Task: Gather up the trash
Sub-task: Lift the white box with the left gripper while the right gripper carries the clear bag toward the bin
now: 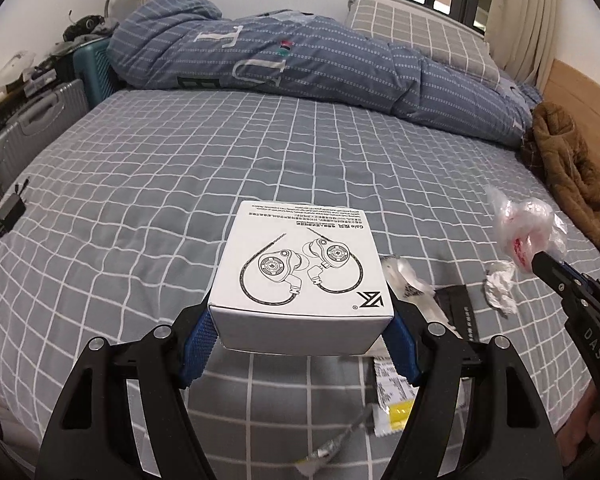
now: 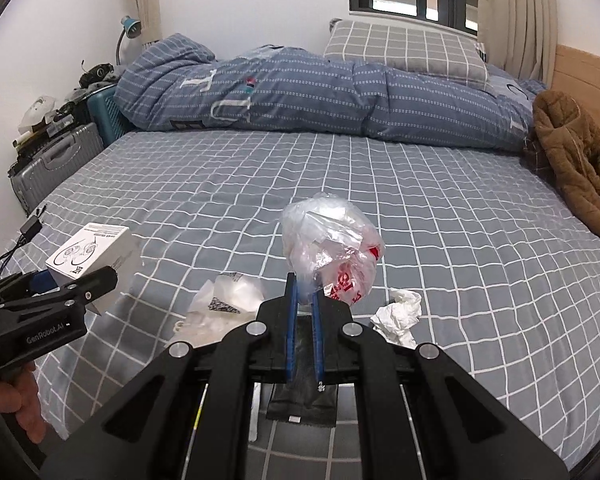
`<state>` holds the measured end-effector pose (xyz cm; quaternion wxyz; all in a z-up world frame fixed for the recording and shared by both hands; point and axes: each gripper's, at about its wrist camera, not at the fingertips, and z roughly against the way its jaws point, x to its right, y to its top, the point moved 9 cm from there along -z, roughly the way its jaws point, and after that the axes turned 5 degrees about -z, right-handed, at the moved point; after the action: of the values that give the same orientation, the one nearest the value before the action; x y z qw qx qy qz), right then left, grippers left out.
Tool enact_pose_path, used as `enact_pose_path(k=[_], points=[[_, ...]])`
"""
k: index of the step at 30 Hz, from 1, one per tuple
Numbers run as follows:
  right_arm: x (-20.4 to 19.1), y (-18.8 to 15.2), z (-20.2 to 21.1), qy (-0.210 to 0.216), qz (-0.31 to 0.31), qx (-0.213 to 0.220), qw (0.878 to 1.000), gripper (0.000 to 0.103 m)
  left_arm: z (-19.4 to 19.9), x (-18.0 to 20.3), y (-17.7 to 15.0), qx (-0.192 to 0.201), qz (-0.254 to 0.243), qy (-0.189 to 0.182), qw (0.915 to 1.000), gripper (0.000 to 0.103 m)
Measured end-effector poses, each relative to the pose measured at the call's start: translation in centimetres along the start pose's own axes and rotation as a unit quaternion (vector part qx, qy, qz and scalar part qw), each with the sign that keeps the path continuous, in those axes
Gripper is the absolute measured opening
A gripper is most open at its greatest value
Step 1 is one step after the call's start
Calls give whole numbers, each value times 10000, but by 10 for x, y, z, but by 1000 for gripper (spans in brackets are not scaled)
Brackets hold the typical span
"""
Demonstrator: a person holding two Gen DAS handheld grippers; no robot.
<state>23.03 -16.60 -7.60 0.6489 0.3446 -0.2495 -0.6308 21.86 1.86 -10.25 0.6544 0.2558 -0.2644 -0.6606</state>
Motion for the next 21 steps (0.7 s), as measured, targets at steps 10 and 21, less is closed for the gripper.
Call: enact_pose_path(k=[10, 21], points=[[-5, -12, 26, 191, -20, -30, 9998, 7, 19, 12, -15, -59, -1, -118, 9999, 70], [-7, -17, 53, 286, 34, 51, 9996, 6, 44, 19, -31, -18, -121, -109, 9999, 70]])
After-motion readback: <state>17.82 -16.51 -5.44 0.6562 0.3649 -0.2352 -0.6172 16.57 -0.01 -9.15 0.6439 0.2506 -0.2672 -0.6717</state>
